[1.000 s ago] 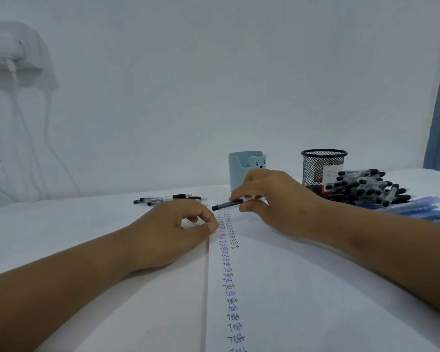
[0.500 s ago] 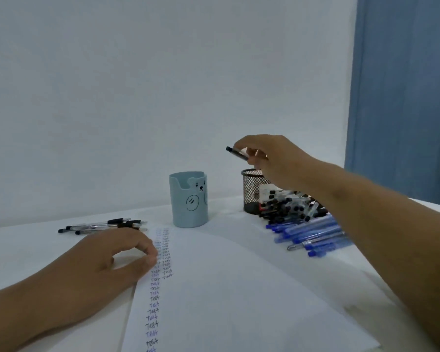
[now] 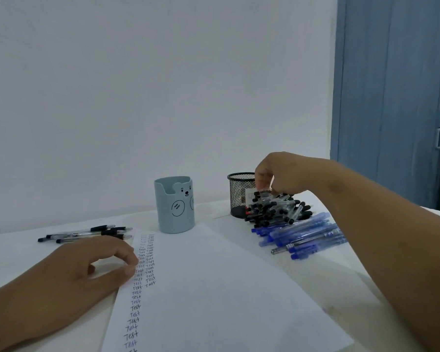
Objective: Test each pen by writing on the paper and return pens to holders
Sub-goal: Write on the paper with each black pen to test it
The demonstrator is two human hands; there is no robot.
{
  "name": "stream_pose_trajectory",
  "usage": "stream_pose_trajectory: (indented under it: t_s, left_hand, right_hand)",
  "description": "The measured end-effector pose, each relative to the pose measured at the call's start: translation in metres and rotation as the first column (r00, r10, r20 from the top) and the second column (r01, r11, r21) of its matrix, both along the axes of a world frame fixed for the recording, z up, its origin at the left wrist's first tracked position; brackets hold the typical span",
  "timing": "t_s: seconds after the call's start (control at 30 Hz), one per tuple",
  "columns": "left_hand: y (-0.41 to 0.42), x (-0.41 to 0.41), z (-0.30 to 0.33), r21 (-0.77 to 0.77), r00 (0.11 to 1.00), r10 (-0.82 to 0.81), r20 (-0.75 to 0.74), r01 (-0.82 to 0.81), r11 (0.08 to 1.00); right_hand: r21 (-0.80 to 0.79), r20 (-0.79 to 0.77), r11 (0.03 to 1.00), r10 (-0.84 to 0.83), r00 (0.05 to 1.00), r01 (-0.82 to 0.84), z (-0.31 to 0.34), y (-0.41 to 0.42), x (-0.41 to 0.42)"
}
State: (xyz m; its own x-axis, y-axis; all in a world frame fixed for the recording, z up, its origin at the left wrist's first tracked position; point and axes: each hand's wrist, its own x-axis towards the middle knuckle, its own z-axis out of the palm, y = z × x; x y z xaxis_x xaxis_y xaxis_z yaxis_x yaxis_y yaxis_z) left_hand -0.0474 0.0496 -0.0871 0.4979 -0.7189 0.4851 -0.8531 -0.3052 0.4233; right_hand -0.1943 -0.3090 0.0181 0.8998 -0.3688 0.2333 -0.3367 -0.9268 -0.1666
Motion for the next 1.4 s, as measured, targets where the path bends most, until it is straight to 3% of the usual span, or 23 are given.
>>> stream_pose_trajectory:
  t_s: [0.4,0.53,0.7,0.83,1.03,1.3,1.4]
  left_hand:
    - [0.003,0.003,0.002,0.012,1.000,0.005,-0.017,-0.005,1.000]
    - [0.003,0.011,0.000,0.032,1.000,0.024,-0.014,-0.024,0.999]
    - [0.015,0.033,0.004,0.070,0.991,0.112,0.070,-0.117,0.991]
    - [0.022,0.053,0.005,0.145,0.979,0.194,0.063,-0.201,0.969]
    - [0.025,0.071,0.007,0.404,0.902,0.433,-0.009,-0.392,0.826]
    - [0.023,0.079,0.006,0.298,0.858,0.491,0.151,-0.513,0.805]
    - [0.026,0.080,0.006,0.248,0.863,0.486,0.140,-0.505,0.826]
  right_hand:
    - [-0.042,-0.031,0.999,-0.013,0.999,0.012,-0.002,0.006,0.000]
    - [-0.180,0.127,0.984,0.018,0.992,0.005,0.002,0.043,0.004]
    - [-0.174,0.300,0.948,0.310,0.902,-0.268,-0.021,0.112,0.026]
    - [-0.153,0.245,0.882,0.471,0.847,-0.446,-0.058,0.146,0.045]
    - [-0.172,0.182,0.836,0.547,0.817,-0.521,-0.092,0.164,0.066]
    - [-0.162,0.202,0.824,0.567,0.799,-0.544,-0.097,0.159,0.072]
    - [-0.164,0.209,0.821,0.571,0.794,-0.547,-0.098,0.160,0.072]
